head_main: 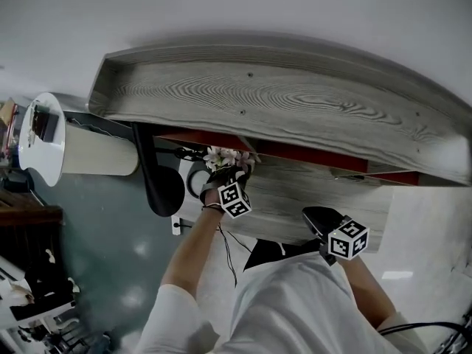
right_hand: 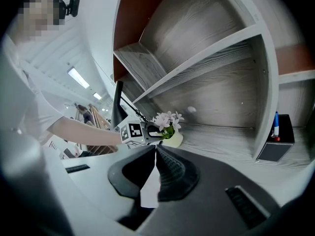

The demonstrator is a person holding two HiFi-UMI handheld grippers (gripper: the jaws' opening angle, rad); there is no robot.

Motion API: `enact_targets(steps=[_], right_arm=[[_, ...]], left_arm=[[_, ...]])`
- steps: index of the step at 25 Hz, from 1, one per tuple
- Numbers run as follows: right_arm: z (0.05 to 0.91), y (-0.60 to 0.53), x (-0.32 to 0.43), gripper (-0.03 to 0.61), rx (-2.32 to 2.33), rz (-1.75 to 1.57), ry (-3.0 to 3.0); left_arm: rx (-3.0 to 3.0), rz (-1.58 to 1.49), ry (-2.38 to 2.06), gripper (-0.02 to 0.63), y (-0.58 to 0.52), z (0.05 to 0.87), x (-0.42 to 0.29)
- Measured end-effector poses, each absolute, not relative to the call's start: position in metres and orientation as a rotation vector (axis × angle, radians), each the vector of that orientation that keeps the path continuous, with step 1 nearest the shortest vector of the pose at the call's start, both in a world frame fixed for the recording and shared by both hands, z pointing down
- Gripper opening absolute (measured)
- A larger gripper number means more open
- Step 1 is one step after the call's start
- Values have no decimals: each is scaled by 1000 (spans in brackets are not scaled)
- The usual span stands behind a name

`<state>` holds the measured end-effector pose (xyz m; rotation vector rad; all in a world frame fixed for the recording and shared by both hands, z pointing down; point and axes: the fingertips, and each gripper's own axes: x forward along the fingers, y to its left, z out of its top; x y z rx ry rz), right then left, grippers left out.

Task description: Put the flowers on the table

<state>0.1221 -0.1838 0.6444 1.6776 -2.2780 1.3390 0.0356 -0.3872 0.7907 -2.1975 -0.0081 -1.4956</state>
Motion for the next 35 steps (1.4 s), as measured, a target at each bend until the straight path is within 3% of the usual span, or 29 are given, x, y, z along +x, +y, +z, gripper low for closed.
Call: enact_targets(steps=[9,14,22,35], right_arm=[[637,-183,124,18,1650,1308,-2345],[635,-180,118,18,1625,1282,-2362],[622,-171,96,18,1638,1238,-2389],[589,-118,61,18,1688,1194,-2419]], left_arm=[[-2279,-1407,141,117,-376,744,40],[-2316,-1325,198,52,-355,721,36],[-2400,-1239,295,12,-314,691,17],[-2577,-1091,469,9,-244,629,-29]])
